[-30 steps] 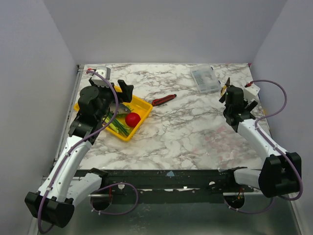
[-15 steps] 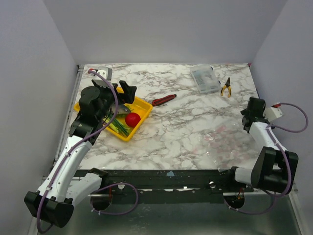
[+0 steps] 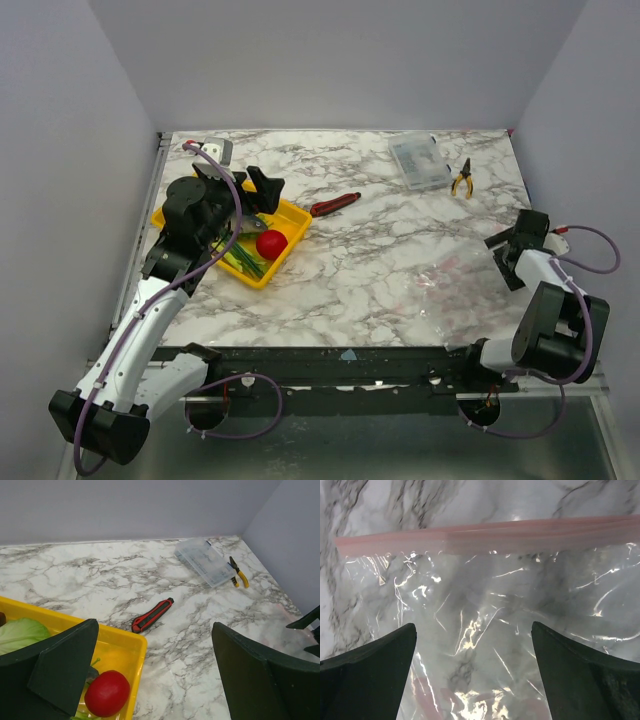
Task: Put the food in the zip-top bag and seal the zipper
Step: Move the zipper food storage bag to the center of the board.
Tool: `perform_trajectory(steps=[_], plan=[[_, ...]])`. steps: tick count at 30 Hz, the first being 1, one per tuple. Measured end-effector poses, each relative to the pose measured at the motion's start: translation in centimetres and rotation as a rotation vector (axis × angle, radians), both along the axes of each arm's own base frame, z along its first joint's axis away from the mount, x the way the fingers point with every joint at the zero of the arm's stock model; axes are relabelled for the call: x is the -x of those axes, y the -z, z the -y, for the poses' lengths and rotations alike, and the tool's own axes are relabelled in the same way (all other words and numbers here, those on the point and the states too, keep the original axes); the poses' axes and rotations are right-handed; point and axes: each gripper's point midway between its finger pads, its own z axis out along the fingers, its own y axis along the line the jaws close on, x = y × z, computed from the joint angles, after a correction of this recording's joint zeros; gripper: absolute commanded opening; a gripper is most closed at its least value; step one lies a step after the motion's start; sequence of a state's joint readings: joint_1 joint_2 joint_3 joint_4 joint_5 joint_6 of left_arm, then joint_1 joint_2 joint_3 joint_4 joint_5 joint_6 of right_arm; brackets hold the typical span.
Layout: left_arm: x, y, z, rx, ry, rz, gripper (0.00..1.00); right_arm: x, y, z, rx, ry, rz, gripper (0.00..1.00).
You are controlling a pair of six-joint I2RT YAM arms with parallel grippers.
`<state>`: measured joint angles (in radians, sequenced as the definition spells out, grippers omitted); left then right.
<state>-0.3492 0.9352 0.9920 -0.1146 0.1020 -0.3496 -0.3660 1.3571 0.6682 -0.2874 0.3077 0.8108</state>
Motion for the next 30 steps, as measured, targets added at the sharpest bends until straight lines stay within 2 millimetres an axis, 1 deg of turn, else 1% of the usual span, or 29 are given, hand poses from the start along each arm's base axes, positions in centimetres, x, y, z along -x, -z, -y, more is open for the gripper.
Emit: perform_trajectory(steps=[3,6,8,10,12,16,19,20,22,23,24,26,30], plan=[[0.1,0.0,0.2,0.004,0.010,-0.002,0.99,-1.2,0.4,-2.7,-0.071,-0.110,0.034,1.00],[0.1,0.1,0.3,0.006,0.016,-0.008,0.99,-2.1,0.7,-6.1,-0.135,-0.225,0.053,1.00],[0.0,0.3,0.4,0.005,0.018,-0.012,0.98,-3.2,0.6,-8.2,-0.151,-0.295,0.070,1.00],[0.0,0.3,0.4,0.004,0.019,-0.013,0.99,-4.3,0.5,-10.8,-0.161,-0.377,0.080,1.00],[0.0,0.3,0.4,0.004,0.019,-0.013,0.99,-5.5,0.4,-14.5,-0.175,-0.484,0.082,1.00],[-0.1,0.4,0.4,0.003,0.019,-0.015,0.98,-7.0,0.1,-23.7,-0.218,-0.738,0.086,1.00],[-0.1,0.5,0.4,0.002,0.018,-0.017,0.99,-7.1,-0.2,-30.8,-0.224,-0.930,0.070,1.00],[-0.1,0.5,0.4,0.002,0.018,-0.017,0.99,-7.0,-0.4,-32.9,-0.221,-0.986,0.062,1.00],[-0.1,0.5,0.4,0.001,0.019,-0.018,0.98,-6.9,-1.3,-36.6,-0.212,-1.089,0.059,1.00],[-0.1,0.5,0.4,0.001,0.019,-0.018,0.99,-6.8,-1.8,-37.9,-0.208,-1.124,0.062,1.00],[-0.1,0.5,0.4,0.001,0.019,-0.018,0.99,-6.8,-2.3,-38.6,-0.203,-1.146,0.067,1.00],[-0.1,0.5,0.4,0.001,0.019,-0.019,0.99,-7.0,-3.1,-38.7,-0.181,-1.166,0.072,1.00],[-0.1,0.5,0.4,0.001,0.019,-0.019,0.99,-7.5,-3.4,-36.5,-0.082,-1.178,0.048,1.00]])
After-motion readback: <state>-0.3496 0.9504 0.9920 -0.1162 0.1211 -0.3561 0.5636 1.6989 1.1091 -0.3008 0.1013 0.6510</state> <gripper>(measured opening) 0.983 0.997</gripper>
